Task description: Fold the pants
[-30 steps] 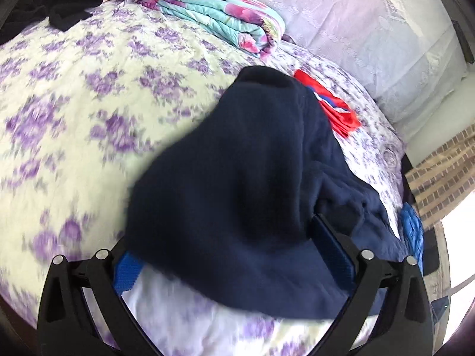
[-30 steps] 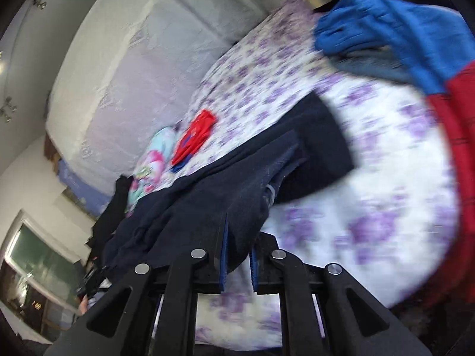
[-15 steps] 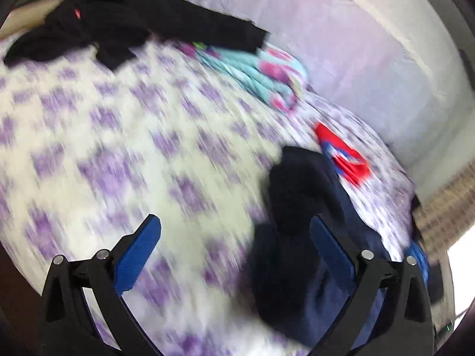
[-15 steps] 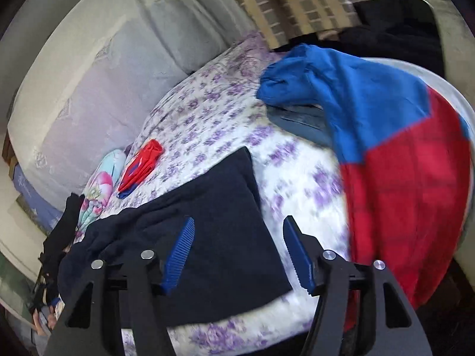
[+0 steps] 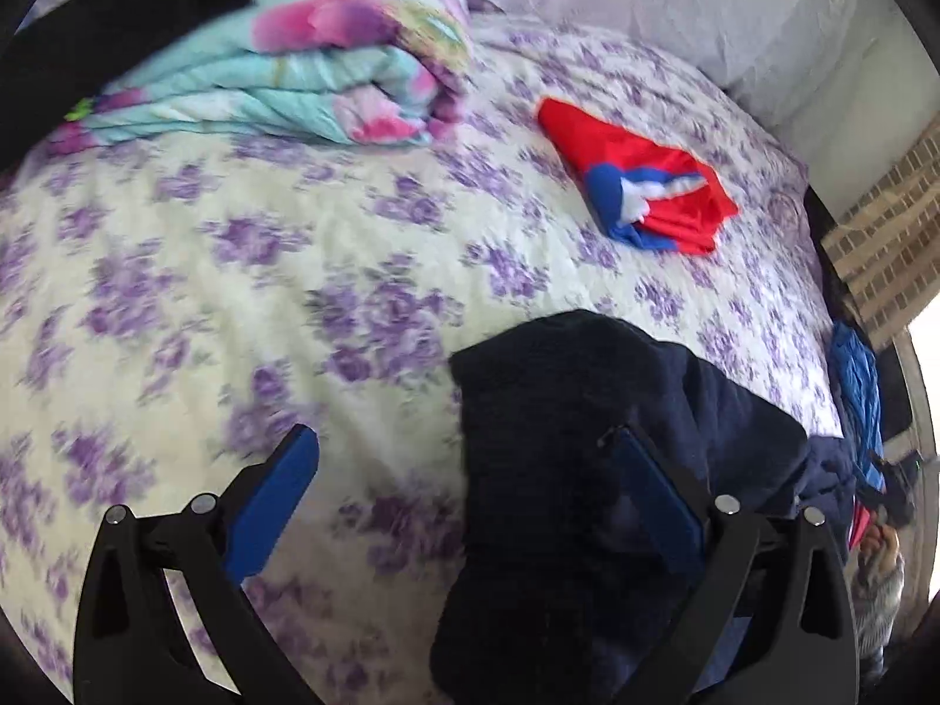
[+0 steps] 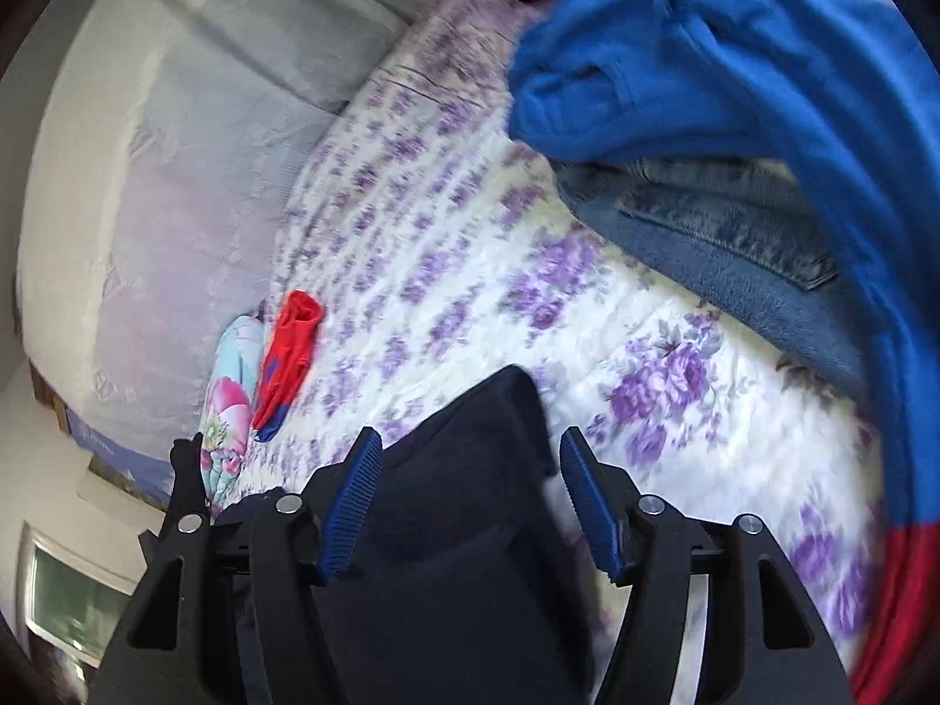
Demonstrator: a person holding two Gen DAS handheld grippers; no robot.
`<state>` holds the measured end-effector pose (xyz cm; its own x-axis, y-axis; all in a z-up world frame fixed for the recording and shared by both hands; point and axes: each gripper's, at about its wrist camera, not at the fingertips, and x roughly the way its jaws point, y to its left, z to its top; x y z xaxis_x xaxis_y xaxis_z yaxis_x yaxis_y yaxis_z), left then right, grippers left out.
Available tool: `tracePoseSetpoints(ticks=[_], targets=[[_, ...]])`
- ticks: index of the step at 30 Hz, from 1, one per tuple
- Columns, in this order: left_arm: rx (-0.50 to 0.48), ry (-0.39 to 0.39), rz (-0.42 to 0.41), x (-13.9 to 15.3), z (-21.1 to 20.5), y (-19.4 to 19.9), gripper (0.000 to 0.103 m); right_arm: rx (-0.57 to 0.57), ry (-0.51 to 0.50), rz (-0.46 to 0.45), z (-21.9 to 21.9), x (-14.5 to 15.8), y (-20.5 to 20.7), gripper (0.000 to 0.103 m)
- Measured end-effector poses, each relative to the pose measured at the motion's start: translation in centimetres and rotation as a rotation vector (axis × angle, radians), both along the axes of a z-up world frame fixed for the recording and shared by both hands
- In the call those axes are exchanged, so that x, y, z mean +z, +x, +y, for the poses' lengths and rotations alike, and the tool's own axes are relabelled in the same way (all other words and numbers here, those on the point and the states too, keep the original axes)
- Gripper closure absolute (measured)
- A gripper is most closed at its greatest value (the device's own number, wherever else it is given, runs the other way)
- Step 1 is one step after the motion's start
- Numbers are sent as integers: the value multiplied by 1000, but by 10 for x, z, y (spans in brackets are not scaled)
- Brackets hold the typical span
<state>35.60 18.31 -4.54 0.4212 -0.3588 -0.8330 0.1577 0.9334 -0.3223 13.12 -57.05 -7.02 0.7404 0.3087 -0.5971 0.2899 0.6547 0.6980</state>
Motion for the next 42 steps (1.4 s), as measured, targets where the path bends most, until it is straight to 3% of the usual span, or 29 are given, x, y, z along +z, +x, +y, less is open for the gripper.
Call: tracePoseSetpoints(ticks=[6, 7, 9, 11, 13, 15, 17, 19, 21, 25, 29, 35, 39, 42], targets=[[-175, 23, 0, -14, -44, 20, 5, 105, 1, 32, 12, -12, 30, 38], [-188, 35, -2, -15, -48, 24, 5, 112, -10, 40, 15, -12, 33, 42], [-209, 42, 8, -19, -51, 33, 5, 118, -22, 54, 18, -16, 40, 63], [-214, -11, 63, -27, -48, 45, 5, 107, -12, 57, 16, -20, 44, 74], [-225, -70, 104, -36, -49, 49, 5, 93, 6, 48, 12, -22, 42, 80], [-258, -53, 64, -37, -56, 42, 6, 86, 12, 38, 11, -23, 41, 81], [-215, -101, 49, -36, -50, 40, 16, 77, 20, 34, 9, -24, 38, 81], [-172, -190, 46, -34, -37, 38, 45, 64, 29, 28, 8, -24, 38, 81], [-151, -247, 21, -30, -36, 32, 60, 57, 27, 25, 9, -22, 39, 81], [-75, -179, -43, -14, -44, 21, 61, 33, 38, 2, 7, -15, 41, 84], [77, -212, -144, 34, -15, 7, 62, 41, 2, -37, 10, 7, 49, 91], [177, -121, -284, 99, 17, -13, 62, 106, -50, -126, 27, 51, 98, 95], [299, -134, -291, 106, 51, -18, 62, 157, -113, -228, 40, 95, 151, 95], [330, -70, -227, 80, 61, -5, 61, 207, -212, -203, 50, 87, 177, 95]])
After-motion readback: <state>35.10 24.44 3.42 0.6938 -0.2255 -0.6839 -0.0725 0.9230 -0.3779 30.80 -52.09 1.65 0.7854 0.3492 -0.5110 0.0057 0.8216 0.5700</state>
